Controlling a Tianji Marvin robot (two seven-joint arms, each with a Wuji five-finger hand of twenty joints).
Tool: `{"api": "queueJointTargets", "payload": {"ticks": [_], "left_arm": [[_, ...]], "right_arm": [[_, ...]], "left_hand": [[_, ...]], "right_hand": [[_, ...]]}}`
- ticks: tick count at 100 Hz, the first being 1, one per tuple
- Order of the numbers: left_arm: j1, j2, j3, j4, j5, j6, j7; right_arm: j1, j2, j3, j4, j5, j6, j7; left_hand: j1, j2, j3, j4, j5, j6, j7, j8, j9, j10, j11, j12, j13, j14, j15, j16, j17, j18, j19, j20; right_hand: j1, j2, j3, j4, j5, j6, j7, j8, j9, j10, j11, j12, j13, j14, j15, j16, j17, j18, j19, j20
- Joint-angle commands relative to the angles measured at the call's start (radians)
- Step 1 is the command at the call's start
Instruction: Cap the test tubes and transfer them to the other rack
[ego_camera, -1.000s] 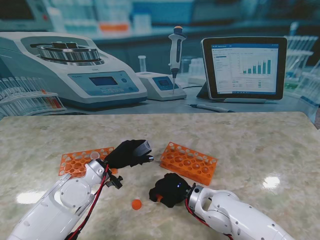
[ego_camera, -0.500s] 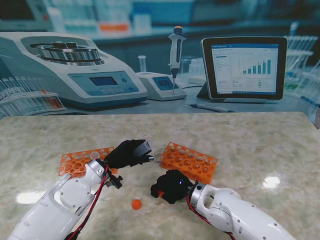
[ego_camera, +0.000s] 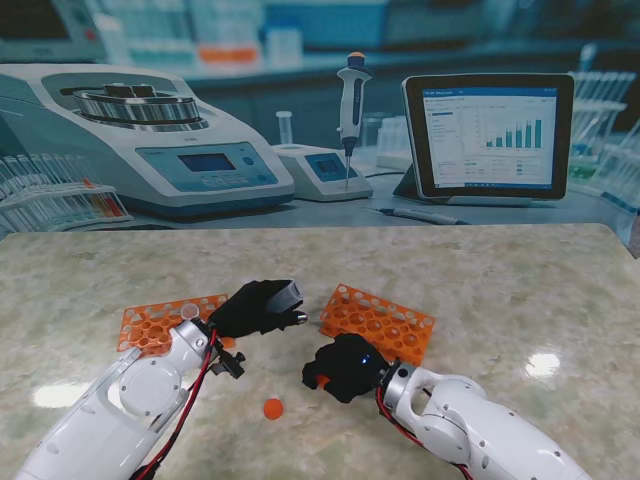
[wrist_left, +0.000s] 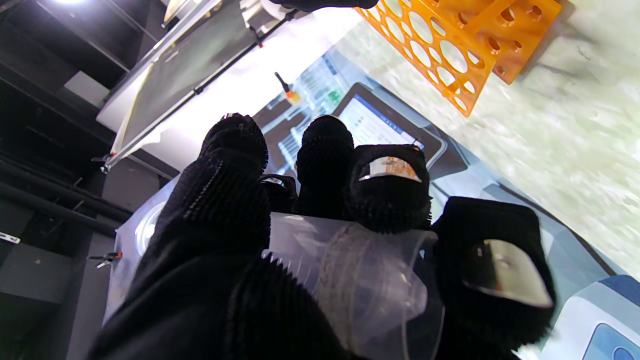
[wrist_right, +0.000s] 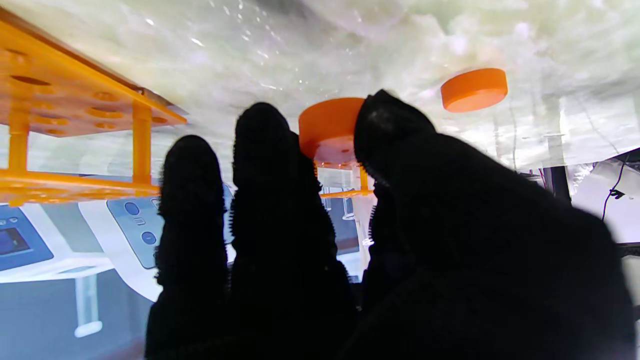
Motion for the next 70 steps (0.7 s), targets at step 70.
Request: {"api": "queueJointTargets", "payload": {"ticks": [70], "left_arm": [[0.002,0.002,0.001,-0.005,0.002,-0.006,-0.004]], "right_arm": [[-0.115,-0.002,0.122,-0.145,-0.025,-0.014,0.009]], "left_hand": [[0.010,0.044,0.036,0.025,-0.003,-0.033,0.011,0.032,0.030,-0.033,0.019,0.006,0.084,-0.051,0.033,0.006,0.025,-0.151,0.191,0.016]], "right_hand": [[0.150,0.023,0.187,0.047,0.070,0.008,0.014,0.051,0.110,-0.170,0.114,0.023,0.040,-0.006,0.039,-0.006,0.013,-0.020,0.030,-0.014]]}}
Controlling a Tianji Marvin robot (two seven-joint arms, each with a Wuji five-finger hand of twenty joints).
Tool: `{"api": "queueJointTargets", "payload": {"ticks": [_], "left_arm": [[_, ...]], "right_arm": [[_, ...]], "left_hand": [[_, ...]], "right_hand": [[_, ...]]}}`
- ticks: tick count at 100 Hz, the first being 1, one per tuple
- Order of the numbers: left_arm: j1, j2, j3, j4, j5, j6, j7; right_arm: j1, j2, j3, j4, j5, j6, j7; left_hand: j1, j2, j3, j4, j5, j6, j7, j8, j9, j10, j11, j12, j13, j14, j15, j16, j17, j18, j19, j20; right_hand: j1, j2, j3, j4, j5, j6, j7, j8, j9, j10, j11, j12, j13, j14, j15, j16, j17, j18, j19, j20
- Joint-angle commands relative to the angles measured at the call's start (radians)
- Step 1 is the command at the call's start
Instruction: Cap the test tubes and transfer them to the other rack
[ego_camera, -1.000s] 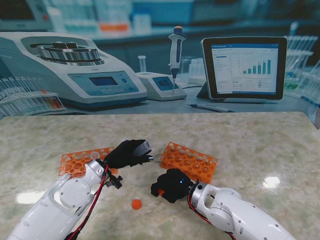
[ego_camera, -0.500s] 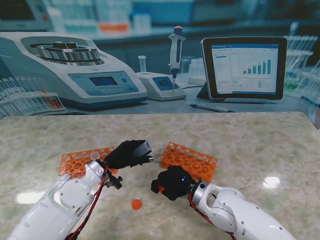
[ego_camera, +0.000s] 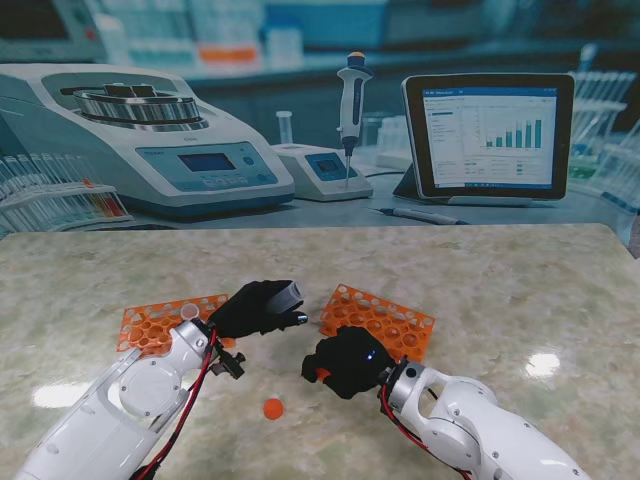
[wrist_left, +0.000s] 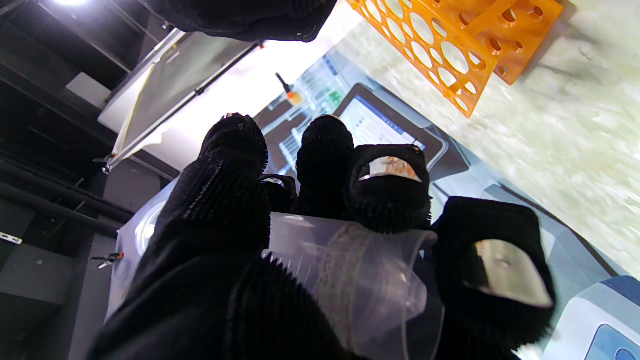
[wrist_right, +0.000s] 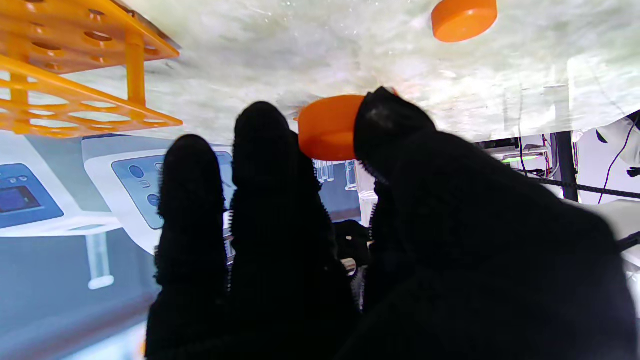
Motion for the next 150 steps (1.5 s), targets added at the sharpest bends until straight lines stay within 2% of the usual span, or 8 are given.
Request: {"api": "queueJointTargets", "payload": {"ticks": [1,10,16,87,150], "left_arm": [[0.002,0.002,0.000,-0.005,0.001,-0.002,-0.003],[0.002,0.002,0.000,-0.005,0.001,-0.002,-0.004],[0.002,0.002,0.001,-0.005,0.001,-0.002,-0.004],[0.006,0.003,-0.001,-0.011,0.002,-0.008,-0.007],[0.007,0.005,-0.001,-0.013,0.003,-0.012,-0.010]], "right_arm": [[-0.012,-0.002,0.005,-0.015,-0.002,-0.002,-0.001],[-0.017,-0.003,0.013,-0.024,-0.004,-0.003,-0.004],[-0.020,-0.003,0.018,-0.029,-0.006,-0.004,-0.006],[-0.054,-0.009,0.079,-0.088,-0.001,-0.013,-0.010],[-0.087,-0.021,0.140,-0.142,0.011,-0.008,-0.047]], "left_hand": [[0.010,0.044,0.036,0.025,-0.003,-0.033,0.011,0.031,0.030,-0.033,0.019,0.006,0.084,-0.051,0.033,0.006,0.025,-0.151,0.191,0.016],[0.009,0.044,0.035,0.025,-0.004,-0.033,0.011,0.031,0.030,-0.033,0.019,0.006,0.084,-0.051,0.032,0.006,0.025,-0.151,0.191,0.016],[0.011,0.044,0.036,0.025,-0.003,-0.032,0.011,0.031,0.030,-0.033,0.019,0.006,0.084,-0.051,0.032,0.006,0.025,-0.151,0.191,0.016],[0.010,0.043,0.036,0.025,-0.003,-0.033,0.011,0.032,0.029,-0.033,0.018,0.006,0.084,-0.051,0.031,0.006,0.024,-0.151,0.190,0.015],[0.010,0.045,0.035,0.024,-0.004,-0.033,0.011,0.032,0.028,-0.032,0.018,0.007,0.084,-0.051,0.031,0.007,0.024,-0.151,0.189,0.015]], "right_hand": [[0.150,0.036,0.186,0.047,0.048,0.013,0.025,0.028,0.102,-0.168,0.114,0.023,0.029,-0.006,0.038,-0.005,0.007,-0.020,0.030,-0.014],[0.151,0.036,0.187,0.047,0.049,0.015,0.025,0.029,0.102,-0.178,0.114,0.023,0.028,-0.006,0.038,-0.006,0.007,-0.019,0.030,-0.015],[0.151,0.035,0.188,0.046,0.051,0.014,0.025,0.030,0.102,-0.168,0.114,0.022,0.029,-0.006,0.039,-0.005,0.007,-0.019,0.031,-0.018],[0.151,0.027,0.197,0.045,0.056,0.011,0.024,0.035,0.107,-0.169,0.117,0.022,0.034,-0.007,0.044,-0.004,0.010,-0.016,0.042,-0.046],[0.151,0.028,0.197,0.046,0.058,0.011,0.024,0.036,0.108,-0.172,0.118,0.023,0.035,-0.007,0.046,-0.003,0.009,-0.016,0.048,-0.053]]}}
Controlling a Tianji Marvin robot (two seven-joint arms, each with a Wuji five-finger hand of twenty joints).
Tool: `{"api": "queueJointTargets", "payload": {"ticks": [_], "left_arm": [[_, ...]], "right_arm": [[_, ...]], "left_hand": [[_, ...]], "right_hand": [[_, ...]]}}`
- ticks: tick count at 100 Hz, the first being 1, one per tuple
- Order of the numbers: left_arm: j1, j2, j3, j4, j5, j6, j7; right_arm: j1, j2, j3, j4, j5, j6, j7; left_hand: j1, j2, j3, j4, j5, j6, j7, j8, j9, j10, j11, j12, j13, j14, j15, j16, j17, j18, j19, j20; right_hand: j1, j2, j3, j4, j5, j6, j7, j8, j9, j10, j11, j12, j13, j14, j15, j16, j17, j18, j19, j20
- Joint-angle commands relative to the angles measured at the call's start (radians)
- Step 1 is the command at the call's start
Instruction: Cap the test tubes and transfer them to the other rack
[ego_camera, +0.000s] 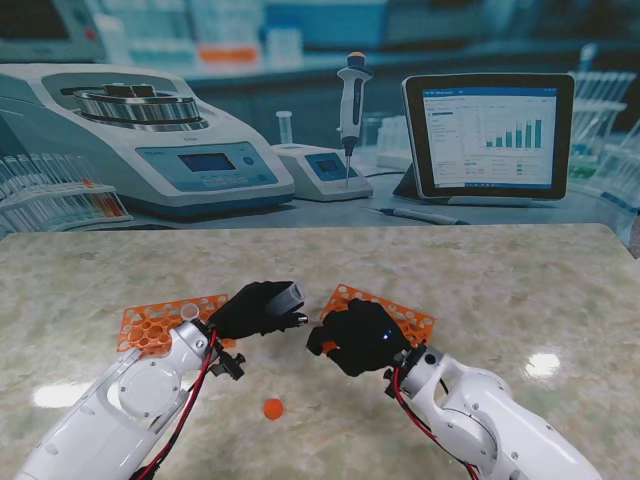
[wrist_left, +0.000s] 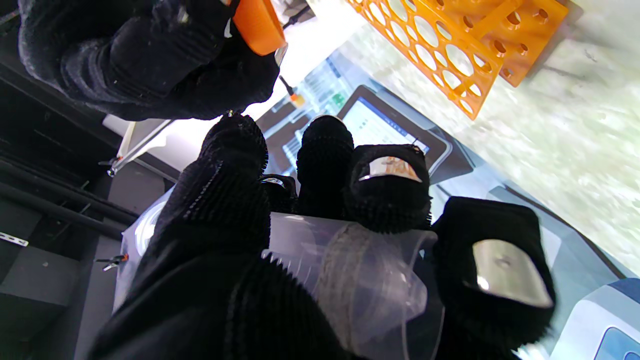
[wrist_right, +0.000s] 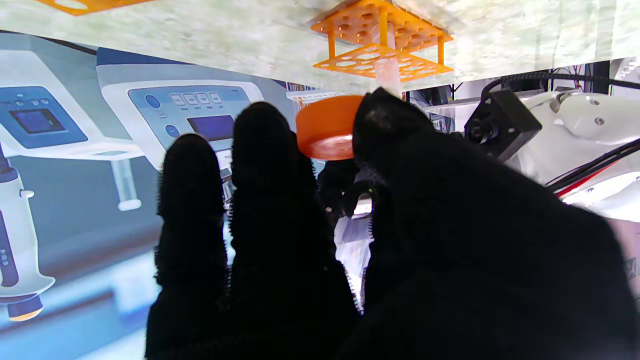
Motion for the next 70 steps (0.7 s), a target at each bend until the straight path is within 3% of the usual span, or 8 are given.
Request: {"api": "queueJointTargets", "payload": {"ticks": [1,70], "left_arm": [[0.004,0.003,0.000,-0.008,0.001,-0.003,-0.006],[0.004,0.004,0.003,-0.010,0.001,-0.013,-0.007]], "right_arm": [[-0.008,-0.005,0.004,-0.018,0.002,0.004,-0.006],[-0.054,-0.022,0.077,-0.074,0.009,0.014,-0.098]], "left_hand": [[0.009,0.044,0.035,0.024,-0.003,-0.032,0.011,0.032,0.028,-0.032,0.018,0.007,0.084,-0.051,0.031,0.007,0.024,-0.150,0.189,0.015],[0.010,0.044,0.035,0.024,-0.004,-0.033,0.011,0.032,0.028,-0.033,0.019,0.007,0.084,-0.049,0.030,0.007,0.024,-0.150,0.188,0.014]], "right_hand": [[0.151,0.031,0.182,0.056,0.033,0.014,0.024,0.024,0.102,-0.180,0.118,0.024,0.025,-0.007,0.023,-0.003,0.008,-0.016,0.035,-0.016],[0.151,0.031,0.184,0.056,0.033,0.014,0.023,0.025,0.103,-0.178,0.119,0.024,0.026,-0.008,0.025,-0.001,0.009,-0.015,0.040,-0.020]]}}
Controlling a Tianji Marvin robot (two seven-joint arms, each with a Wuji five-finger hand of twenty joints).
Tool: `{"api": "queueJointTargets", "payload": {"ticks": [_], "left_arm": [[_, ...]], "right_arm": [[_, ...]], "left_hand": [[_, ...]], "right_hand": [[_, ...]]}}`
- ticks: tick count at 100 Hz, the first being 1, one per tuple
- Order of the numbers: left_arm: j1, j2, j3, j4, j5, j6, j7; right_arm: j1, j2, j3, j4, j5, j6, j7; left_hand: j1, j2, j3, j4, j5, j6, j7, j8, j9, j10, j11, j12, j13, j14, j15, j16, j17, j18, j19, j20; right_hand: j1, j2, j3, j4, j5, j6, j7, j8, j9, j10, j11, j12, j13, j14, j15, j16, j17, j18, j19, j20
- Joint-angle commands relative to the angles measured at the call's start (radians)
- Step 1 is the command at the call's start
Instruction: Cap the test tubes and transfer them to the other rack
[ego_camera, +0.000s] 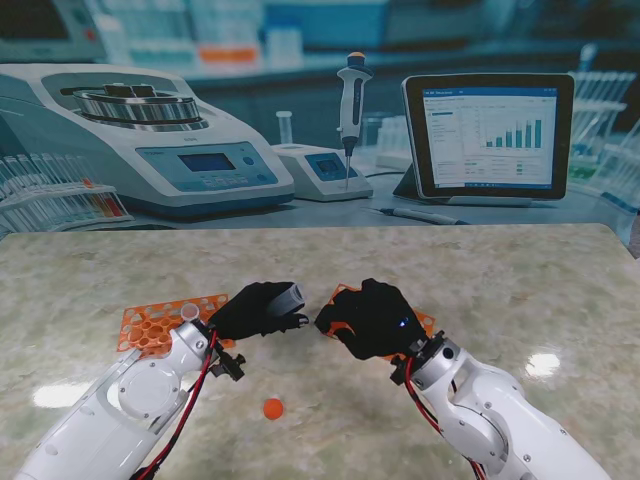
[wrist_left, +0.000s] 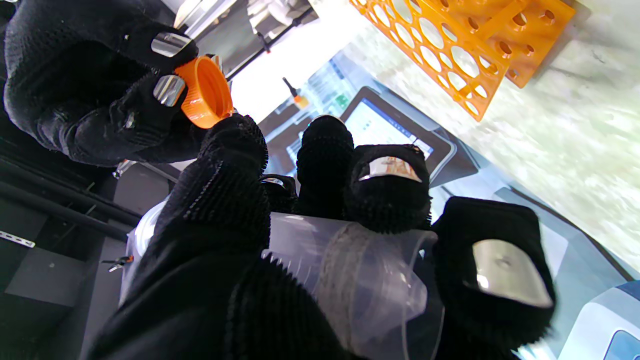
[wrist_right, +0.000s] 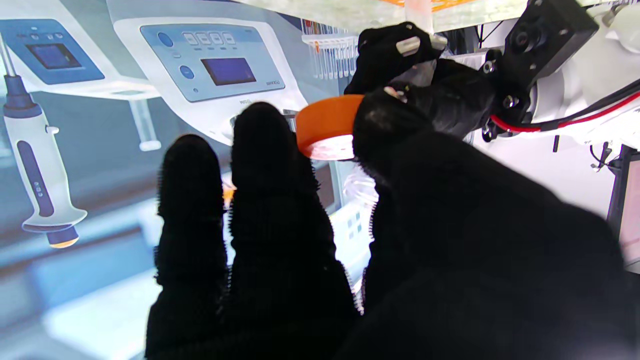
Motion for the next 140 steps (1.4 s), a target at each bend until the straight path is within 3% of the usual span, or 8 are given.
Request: {"api": "queueJointTargets", "payload": {"ticks": [1,56,140], "left_arm": [[0.003,0.002,0.002,-0.007,0.000,-0.003,-0.005],[0.002,0.004,0.009,-0.009,-0.002,-0.021,-0.009],[0.020,0.008,0.008,-0.037,0.005,-0.038,-0.011]], "right_arm": [[-0.008,-0.007,0.001,-0.016,0.009,0.006,-0.009],[0.004,-0.027,-0.006,-0.028,0.046,0.033,-0.088],[0.046,-0.058,-0.080,-0.025,0.154,0.069,-0.102]], "left_hand": [[0.010,0.044,0.035,0.024,-0.004,-0.033,0.011,0.031,0.028,-0.033,0.019,0.007,0.083,-0.049,0.030,0.007,0.024,-0.150,0.188,0.014],[0.010,0.044,0.034,0.023,-0.003,-0.033,0.011,0.031,0.027,-0.034,0.018,0.007,0.084,-0.049,0.029,0.008,0.024,-0.150,0.188,0.014],[0.010,0.048,0.032,0.019,-0.009,-0.035,0.011,0.032,0.023,-0.035,0.018,0.008,0.082,-0.046,0.025,0.008,0.023,-0.147,0.183,0.012]], "right_hand": [[0.151,0.031,0.180,0.057,0.033,0.015,0.023,0.024,0.104,-0.182,0.119,0.025,0.026,-0.008,0.025,-0.001,0.008,-0.014,0.031,-0.019],[0.151,0.032,0.181,0.058,0.032,0.015,0.023,0.024,0.103,-0.180,0.120,0.025,0.027,-0.008,0.026,0.000,0.009,-0.016,0.031,-0.015],[0.151,0.037,0.180,0.059,0.033,0.016,0.024,0.025,0.104,-0.181,0.122,0.026,0.029,-0.008,0.028,0.002,0.011,-0.017,0.031,0.002]]}}
